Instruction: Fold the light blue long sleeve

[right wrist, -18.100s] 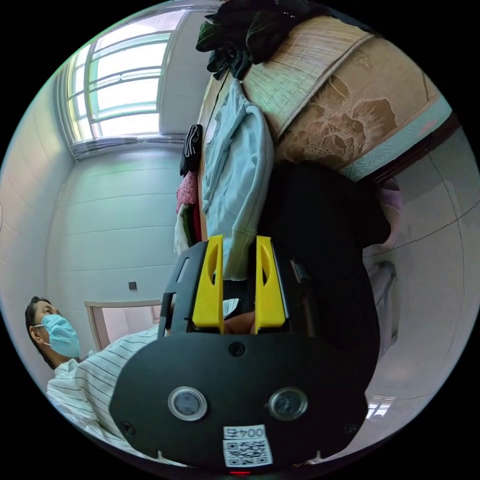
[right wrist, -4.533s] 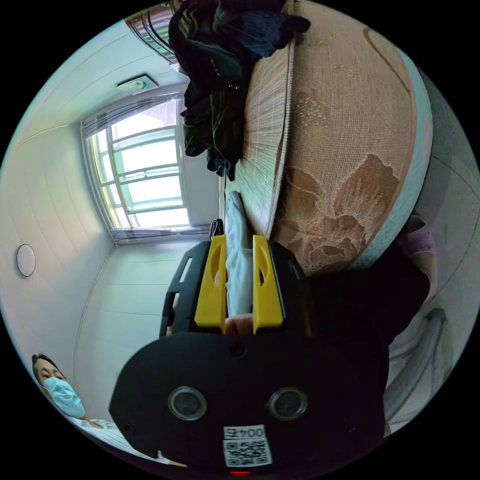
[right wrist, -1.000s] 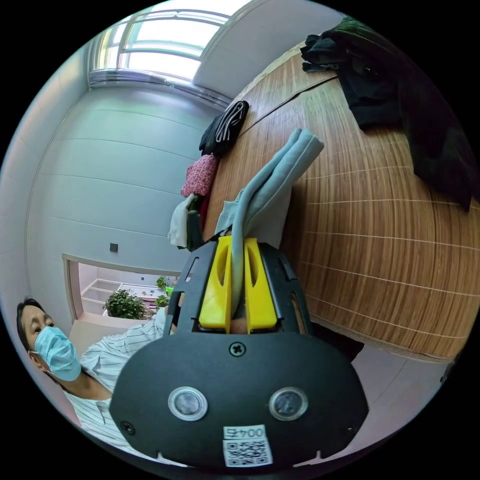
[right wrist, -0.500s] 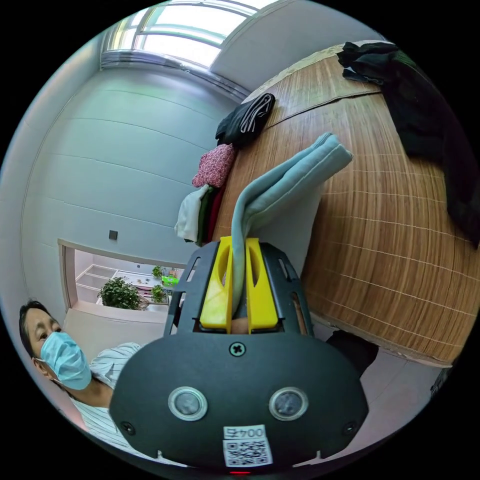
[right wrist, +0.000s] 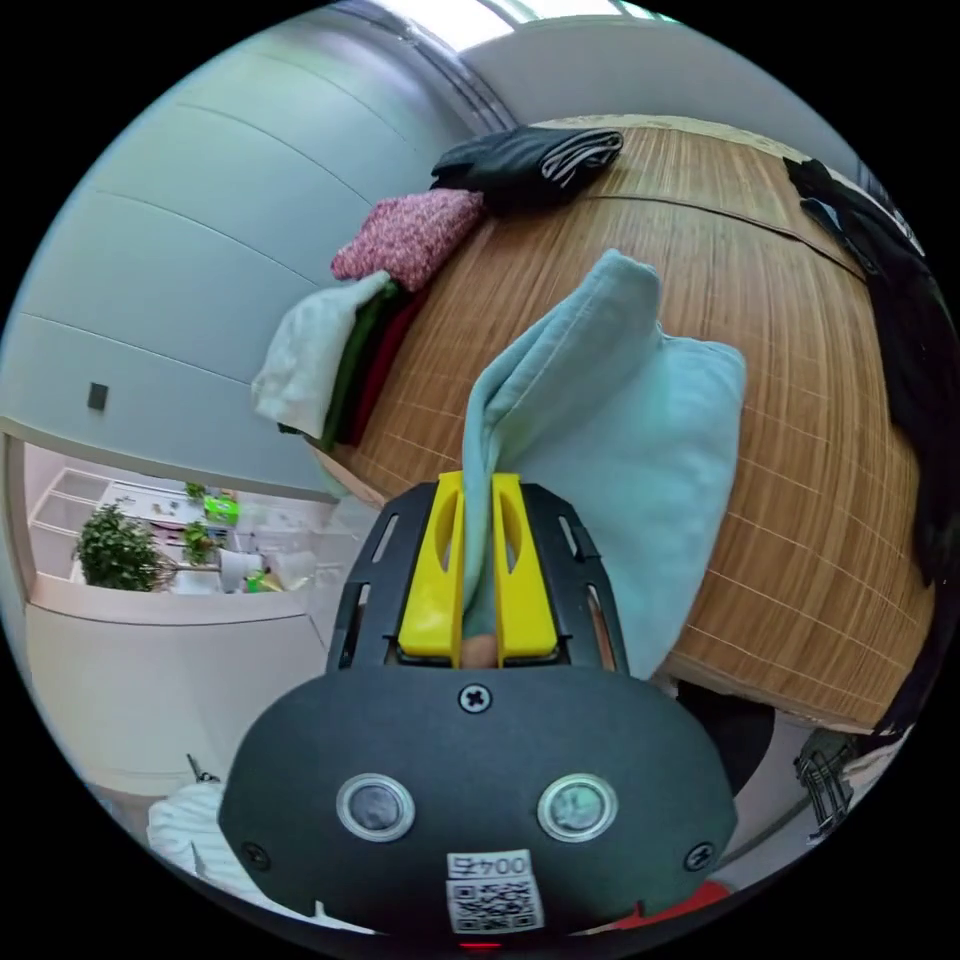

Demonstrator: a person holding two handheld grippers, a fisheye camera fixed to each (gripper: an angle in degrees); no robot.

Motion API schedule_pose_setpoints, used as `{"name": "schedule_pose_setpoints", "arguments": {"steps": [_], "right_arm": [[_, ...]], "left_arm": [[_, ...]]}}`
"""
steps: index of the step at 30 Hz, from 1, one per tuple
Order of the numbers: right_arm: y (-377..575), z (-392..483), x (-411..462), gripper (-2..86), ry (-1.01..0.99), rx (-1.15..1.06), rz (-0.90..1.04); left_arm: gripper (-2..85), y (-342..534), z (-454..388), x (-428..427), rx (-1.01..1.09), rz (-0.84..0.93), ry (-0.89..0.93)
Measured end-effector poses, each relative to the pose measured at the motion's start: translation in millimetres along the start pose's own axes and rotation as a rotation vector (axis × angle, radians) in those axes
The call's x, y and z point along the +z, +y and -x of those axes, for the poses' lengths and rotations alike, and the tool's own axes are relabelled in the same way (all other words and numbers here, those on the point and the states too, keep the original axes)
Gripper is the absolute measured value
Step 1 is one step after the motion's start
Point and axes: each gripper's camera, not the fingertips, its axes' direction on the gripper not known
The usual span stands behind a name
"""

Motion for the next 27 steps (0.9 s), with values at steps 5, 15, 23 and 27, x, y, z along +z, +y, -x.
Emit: {"name": "schedule_pose_setpoints", "arguments": {"steps": [5, 15, 23, 27], "right_arm": [[5, 50, 144, 2.4, 0.188, -0.089, 0.029], [138, 23, 38, 4.8, 0.192, -0.298, -0.700], [241, -110, 80, 9.9, 0.077, 0.007, -0.468], [257, -115, 122, 10.6, 0.176, -0.070, -0.315]], "left_arm": [[0.4, -5, 11, -46, -0.081, 0.020, -0.022], [2.9, 43, -20, -94, -0.058, 0.034, 0.161], [14.9, 93, -105, -94, 0.065, -0.010, 0.128], [15.5, 109, -132, -91, 0.058, 0.003, 0.128]]}}
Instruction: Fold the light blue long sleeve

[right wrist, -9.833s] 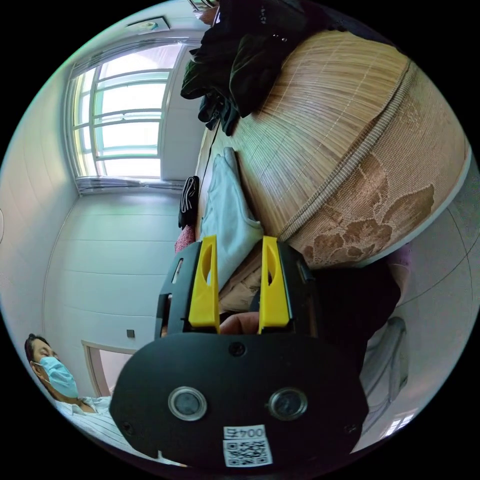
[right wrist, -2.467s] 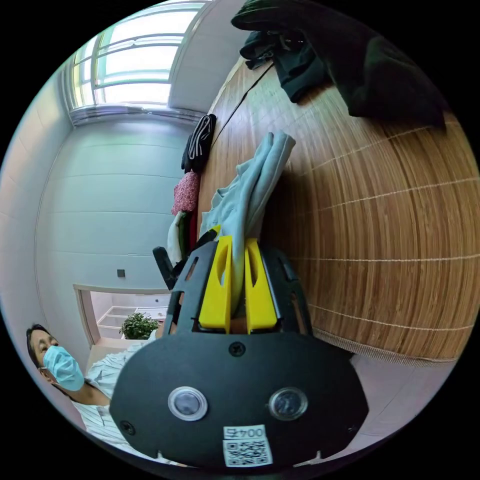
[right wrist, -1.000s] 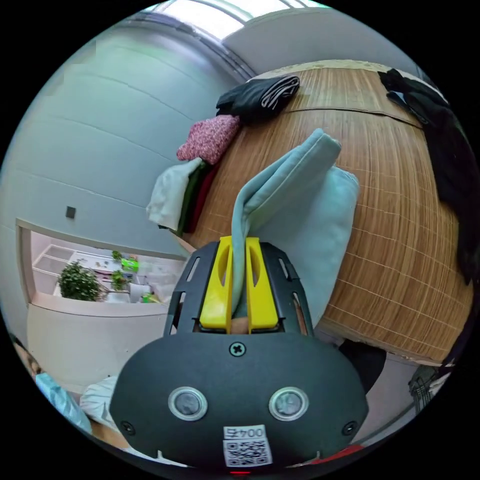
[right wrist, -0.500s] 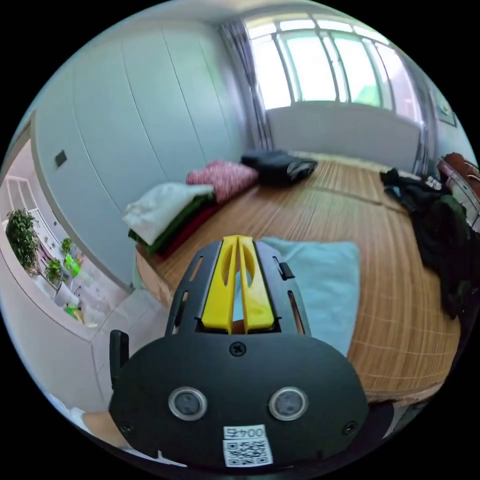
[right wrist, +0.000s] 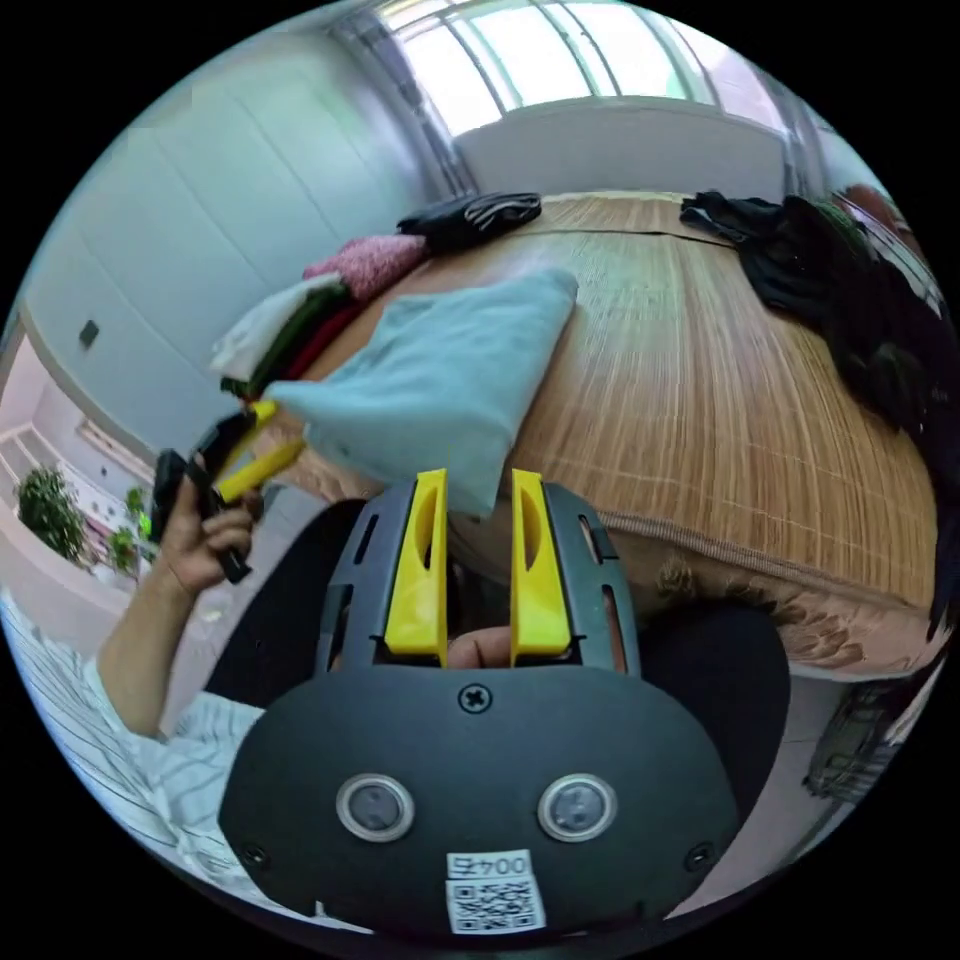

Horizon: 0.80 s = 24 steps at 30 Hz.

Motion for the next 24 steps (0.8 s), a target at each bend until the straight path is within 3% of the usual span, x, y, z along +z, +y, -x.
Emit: {"name": "schedule_pose_setpoints", "arguments": {"steps": [7, 12, 18, 24], "right_arm": [[25, 29, 42, 14.9, 0.150, -0.228, 0.055], [27, 31, 61, 15.8, 0.188, -0.248, 0.054], [25, 38, 74, 9.3, 0.198, -0.311, 0.061], [39, 68, 61, 4.6, 0.348, -0.615, -0.046]], "left_arm": [[15.6, 49, -28, 4, 0.005, -0.032, -0.042], [15.4, 60, -62, 27, 0.088, -0.033, -0.125], [9.3, 65, -111, 85, 0.205, 0.046, -0.269], [3.9, 70, -111, 99, 0.243, 0.045, -0.391]]}}
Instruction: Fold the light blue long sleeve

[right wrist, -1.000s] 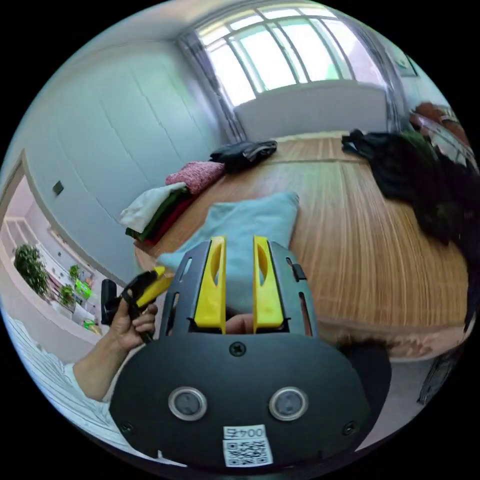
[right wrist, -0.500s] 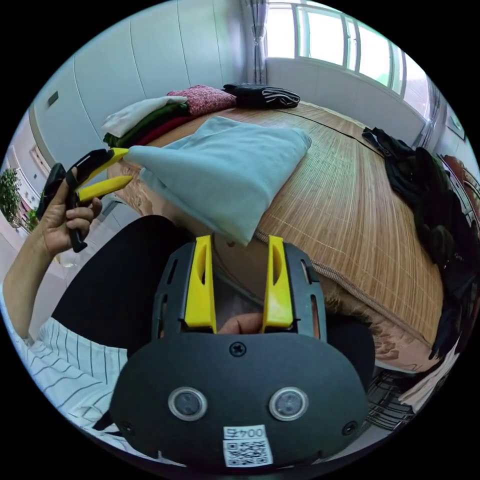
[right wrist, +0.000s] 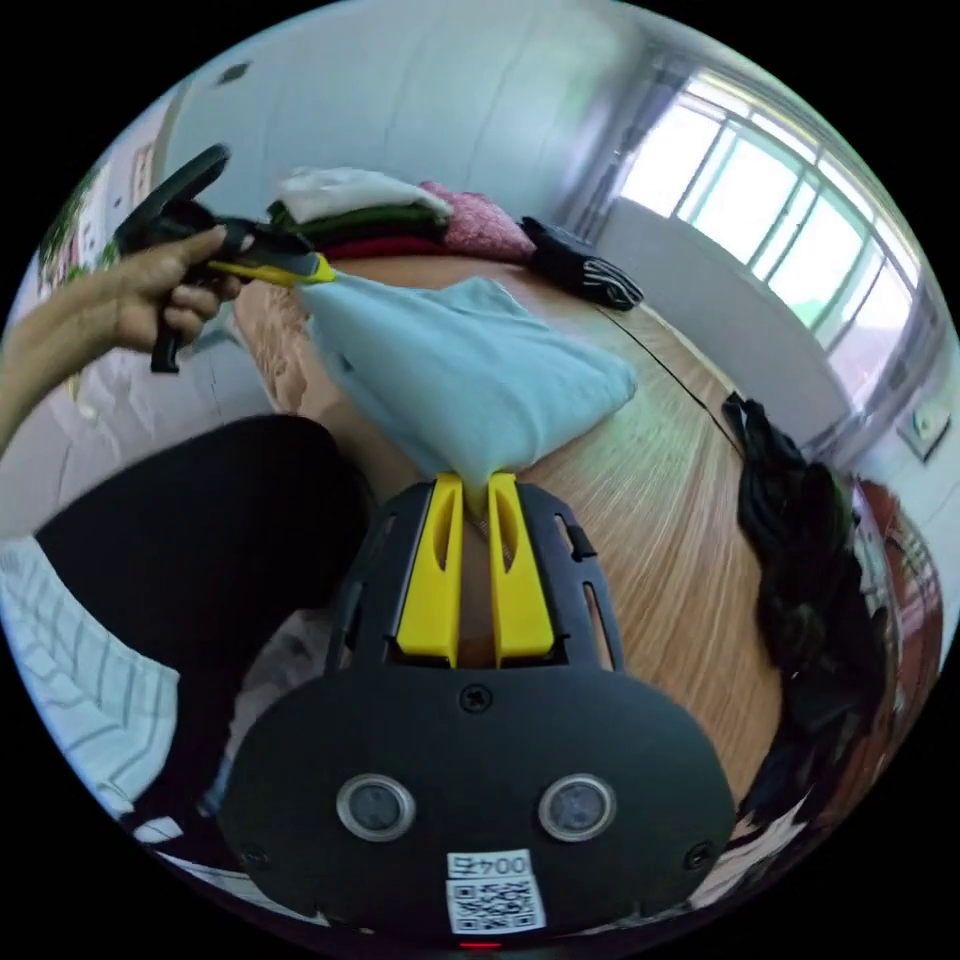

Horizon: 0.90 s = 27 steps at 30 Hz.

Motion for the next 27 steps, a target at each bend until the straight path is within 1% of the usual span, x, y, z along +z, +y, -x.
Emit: {"name": "schedule_pose_setpoints", "arguments": {"steps": [2, 3, 5, 7, 10, 12, 14, 16, 18, 19, 21, 22, 25, 27], "right_arm": [[11, 15, 26, 4.8, 0.040, -0.121, 0.079], [15, 17, 32, 4.9, 0.046, -0.128, 0.084], [20, 12, 32, 5.7, 0.004, -0.082, 0.065], [20, 2, 26, 6.4, -0.048, -0.038, 0.085], [32, -19, 5, 8.4, -0.086, 0.053, 0.067], [39, -31, -10, 8.4, -0.109, 0.114, 0.026], [41, -49, -29, 8.3, -0.119, 0.213, -0.076], [32, -62, -35, 8.3, -0.160, 0.266, -0.131], [19, -74, -34, 8.2, -0.201, 0.311, -0.169], [8, -79, -29, 8.1, -0.223, 0.320, -0.175], [-9, -82, -15, 7.9, -0.229, 0.314, -0.147], [-18, -81, -1, 7.7, -0.231, 0.302, -0.103], [-29, -79, 30, 7.3, -0.205, 0.273, -0.022], [-27, -76, 47, 7.2, -0.207, 0.253, 0.030]], "left_arm": [[3.6, 25, 35, 44, -0.086, 0.069, 0.030], [3.6, 32, 43, 54, -0.105, 0.073, 0.048], [4.3, 58, 71, 71, -0.207, 0.012, 0.196], [4.8, 67, 78, 71, -0.226, -0.012, 0.275], [4.2, 75, 79, 51, -0.196, -0.033, 0.288], [3.4, 82, 74, 19, -0.169, -0.134, 0.251], [2.6, 84, 45, -16, -0.096, -0.287, 0.151], [1.9, 70, 14, -14, -0.012, -0.326, 0.188], [1.2, 44, -20, 15, 0.069, -0.261, 0.241], [0.9, 26, -43, 47, 0.112, -0.181, 0.240], [0.5, 5, -72, 98, 0.157, -0.119, 0.182], [0.4, -7, -85, 132, 0.154, -0.085, 0.131], [0.2, -44, -103, 204, 0.167, -0.018, 0.089], [0.2, -60, -110, 245, 0.230, 0.007, -0.005]]}}
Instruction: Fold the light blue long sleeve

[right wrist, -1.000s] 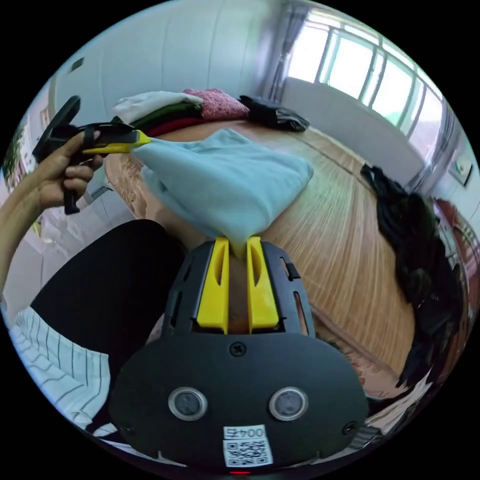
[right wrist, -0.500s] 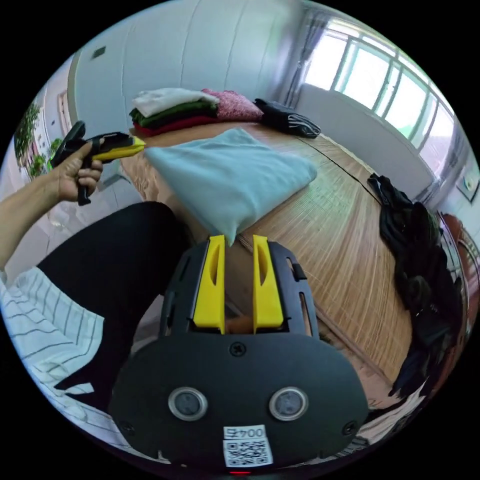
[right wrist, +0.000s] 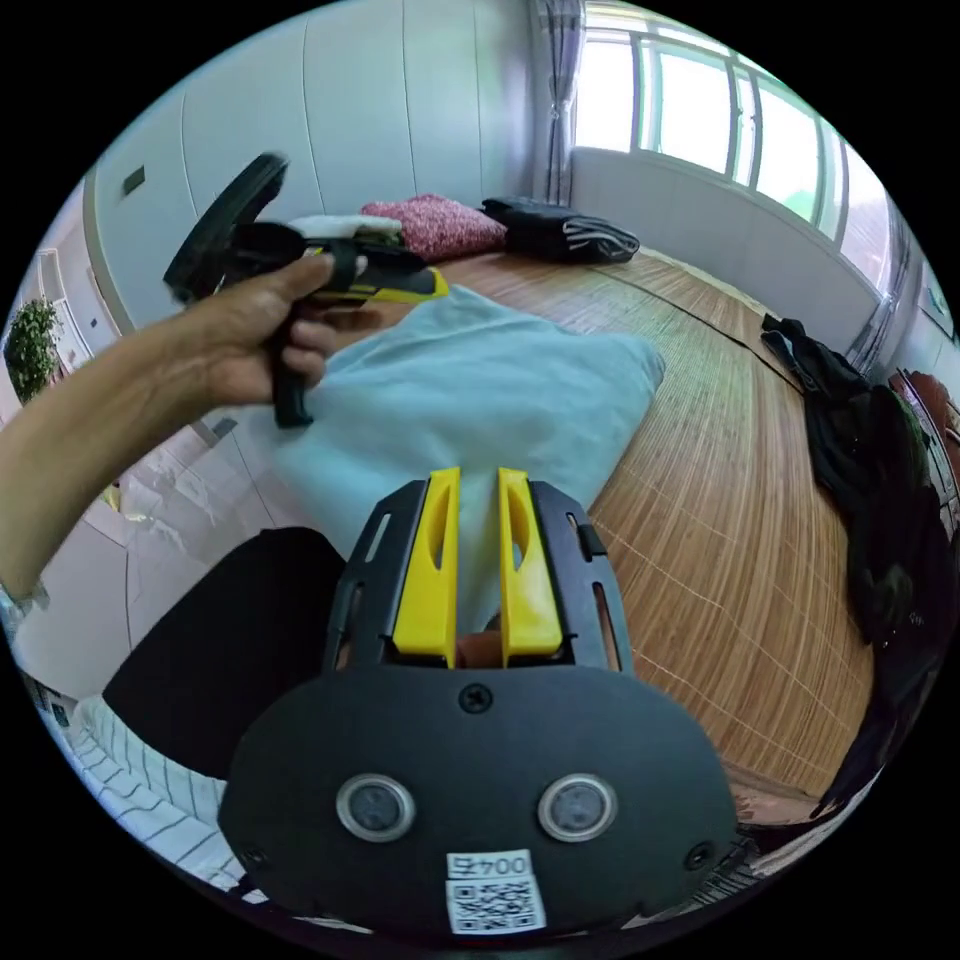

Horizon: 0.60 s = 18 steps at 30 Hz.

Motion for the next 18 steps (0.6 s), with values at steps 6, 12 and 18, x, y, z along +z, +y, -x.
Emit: {"name": "schedule_pose_setpoints", "arguments": {"steps": [6, 12, 18], "right_arm": [[18, -18, 16, 5.8, -0.040, 0.007, -0.022], [21, -28, 15, 5.8, -0.047, 0.021, -0.043], [15, -40, 11, 6.3, -0.064, 0.030, -0.025]], "left_arm": [[0.4, 3, 114, 104, -0.218, 0.127, 0.014], [0.4, 19, 168, 130, -0.313, 0.122, 0.205], [0.2, 41, 144, 30, -0.128, -0.076, 0.130]]}}
